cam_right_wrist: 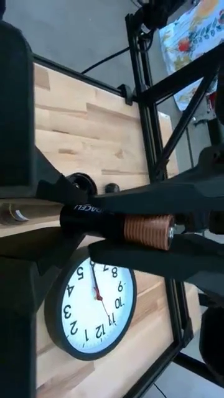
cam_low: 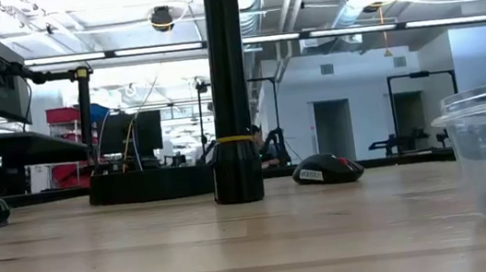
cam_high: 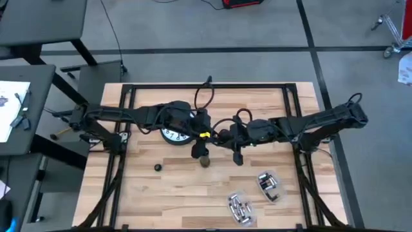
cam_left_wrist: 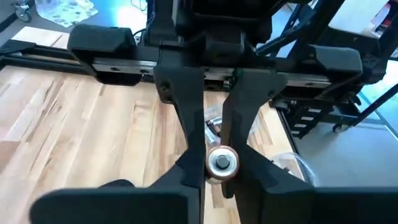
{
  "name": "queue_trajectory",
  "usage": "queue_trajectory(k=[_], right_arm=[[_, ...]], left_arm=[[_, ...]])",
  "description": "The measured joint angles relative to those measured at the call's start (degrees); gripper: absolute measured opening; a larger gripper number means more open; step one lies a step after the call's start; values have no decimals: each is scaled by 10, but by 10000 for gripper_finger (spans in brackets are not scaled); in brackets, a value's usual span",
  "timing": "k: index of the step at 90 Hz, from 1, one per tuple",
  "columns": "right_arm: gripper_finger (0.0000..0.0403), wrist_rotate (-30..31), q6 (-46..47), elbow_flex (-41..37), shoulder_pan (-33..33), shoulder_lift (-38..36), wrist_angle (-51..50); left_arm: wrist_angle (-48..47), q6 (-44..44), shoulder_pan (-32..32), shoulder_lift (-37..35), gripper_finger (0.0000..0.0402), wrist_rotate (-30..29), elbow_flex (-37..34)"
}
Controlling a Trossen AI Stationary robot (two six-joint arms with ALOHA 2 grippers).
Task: Insert battery
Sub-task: Insert the brown battery into the black flashlight battery compartment
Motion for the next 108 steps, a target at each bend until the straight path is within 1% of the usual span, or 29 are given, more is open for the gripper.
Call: queue_trajectory(k=[5,10,16,23,27,33,40,46,50,62,67,73,79,86,108], right_arm=[[52,-10,21,5,-1,-4,-11],[71,-25,26,21,-4,-17,-49],[100,-24,25,41,-5,-41,-95],[139,-10,3,57,-4,-72,-97],[163,15,-19,63,-3,-88,-98],[195,62,-85,68,4,-103,-77],[224,155,-191,68,21,-105,-21],[235,231,-305,68,38,-91,62],[237,255,-382,68,46,-76,134],[229,282,-567,68,54,-18,326],[222,301,-625,67,58,3,387],[213,311,-677,67,59,21,441],[203,313,-715,67,57,36,483],[190,324,-740,67,55,46,498],[137,325,-744,67,54,47,498]], left_arm=[[13,-12,0,-6,26,0,0],[21,-20,0,-15,26,-2,4],[30,-24,0,-36,26,-10,20],[43,-25,0,-58,26,-16,40],[46,-26,0,-67,26,-26,49],[55,-27,0,-73,26,-42,57],[81,-33,1,-74,26,-61,62],[124,-46,6,-76,26,-66,65],[143,-58,9,-77,26,-68,66],[170,-68,20,-67,26,-76,67],[169,-72,24,-64,26,-76,65],[178,-77,24,-65,26,-76,65],[184,-77,25,-68,26,-76,66],[185,-78,25,-68,26,-76,66],[181,-80,25,-67,26,-77,65]])
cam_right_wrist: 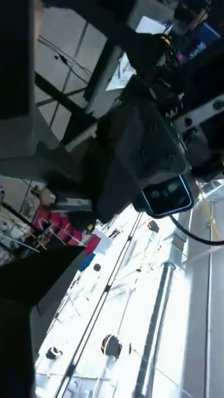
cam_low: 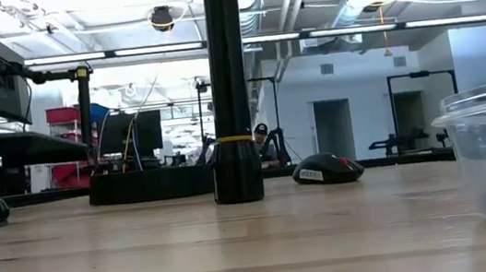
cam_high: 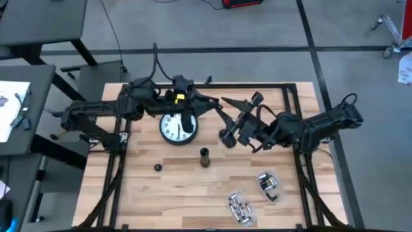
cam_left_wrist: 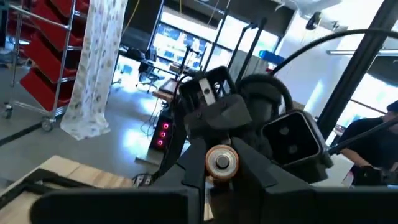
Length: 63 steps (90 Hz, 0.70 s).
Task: Insert battery
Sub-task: Insert the brown battery into the black flashlight battery compartment
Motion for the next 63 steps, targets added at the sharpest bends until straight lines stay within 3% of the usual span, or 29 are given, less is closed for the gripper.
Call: queue_trajectory(k=[53,63], right_arm=[[30,-2,25,0,-2,-1,-24],[30,2,26,0,4,-2,-35]], left_arm=[[-13,10,0,0,26,-1,0],[-49,65,0,-6,63,1,1]])
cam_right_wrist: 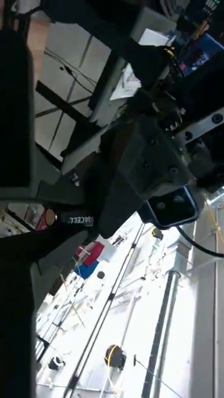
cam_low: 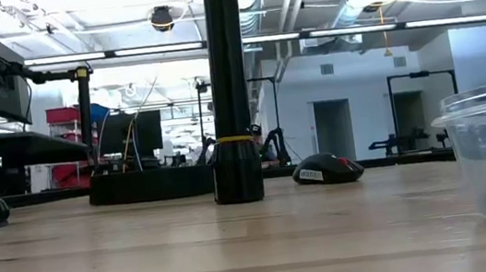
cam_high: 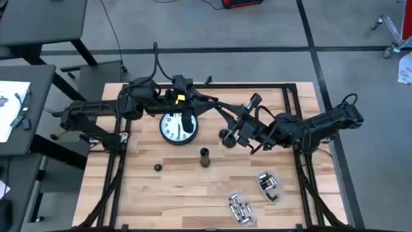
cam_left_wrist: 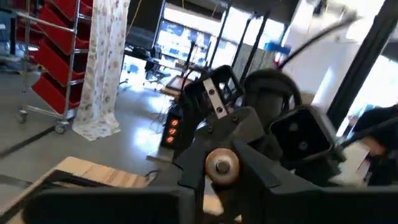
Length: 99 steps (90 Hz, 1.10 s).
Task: Insert battery
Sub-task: Insert the brown battery into the black flashlight battery compartment
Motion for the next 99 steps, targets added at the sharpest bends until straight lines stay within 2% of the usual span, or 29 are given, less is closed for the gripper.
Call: queue_trajectory(k=[11,18,27,41,51,67,86,99], right_arm=[[30,16,59,14,7,-11,-83],[30,16,144,44,7,-19,-191],[30,-1,277,90,2,-19,-350],[30,-105,511,155,-32,-18,-567],[30,-197,615,188,-58,-16,-657],[30,-306,667,234,-81,19,-692],[30,-333,662,286,-81,86,-713],[30,-336,662,307,-81,105,-733]], left_arm=[[-93,73,2,-20,116,-2,0],[-166,99,5,-42,135,-6,-1],[-247,117,6,-71,141,-16,-1],[-343,137,3,-104,141,-17,-1],[-397,134,3,-120,141,-18,-1],[-419,135,-5,-123,142,-19,-1],[-375,163,-29,-94,142,-15,-1],[-347,166,-38,-86,138,-15,-1]])
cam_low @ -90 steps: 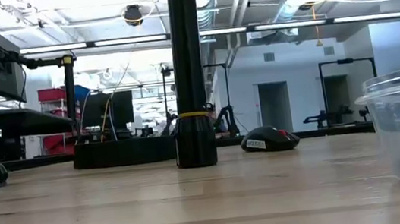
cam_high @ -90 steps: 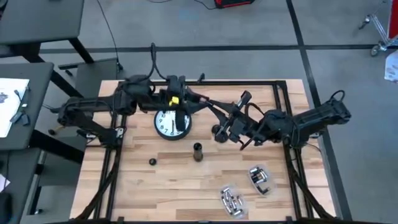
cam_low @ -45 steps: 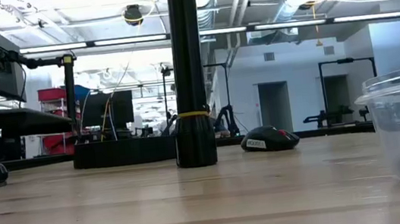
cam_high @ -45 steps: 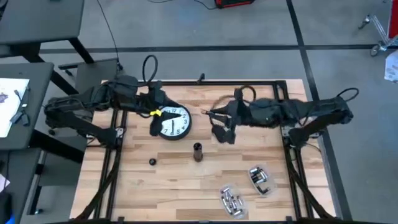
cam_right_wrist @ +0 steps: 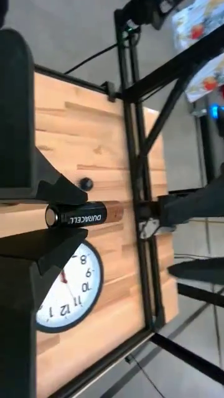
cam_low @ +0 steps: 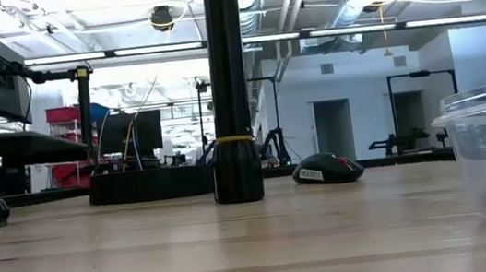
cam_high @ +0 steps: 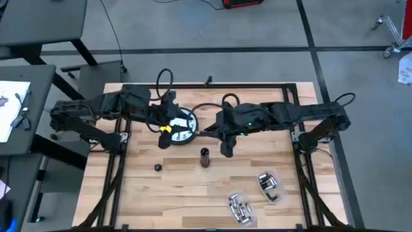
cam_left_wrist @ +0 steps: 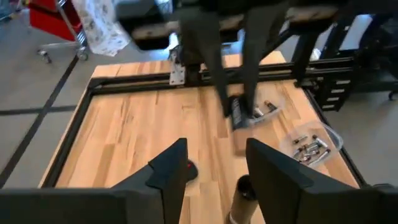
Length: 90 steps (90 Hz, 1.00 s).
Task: Insert battery
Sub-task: Insert the brown battery into the black flashlight battery compartment
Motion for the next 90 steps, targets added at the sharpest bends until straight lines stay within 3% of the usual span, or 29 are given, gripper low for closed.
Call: queue_trajectory(k=[12,29,54,90], right_arm=[[30,0,0,0,0,0,3],[30,0,-2,0,-5,-3,4],[30,0,-7,0,-8,-3,-1],[29,0,-8,0,-10,-4,2]], left_arm=[[-6,-10,1,-1,113,-3,0],[9,-25,0,3,12,21,0],[17,-38,-6,53,1,45,0],[-1,-35,-6,33,0,27,0]])
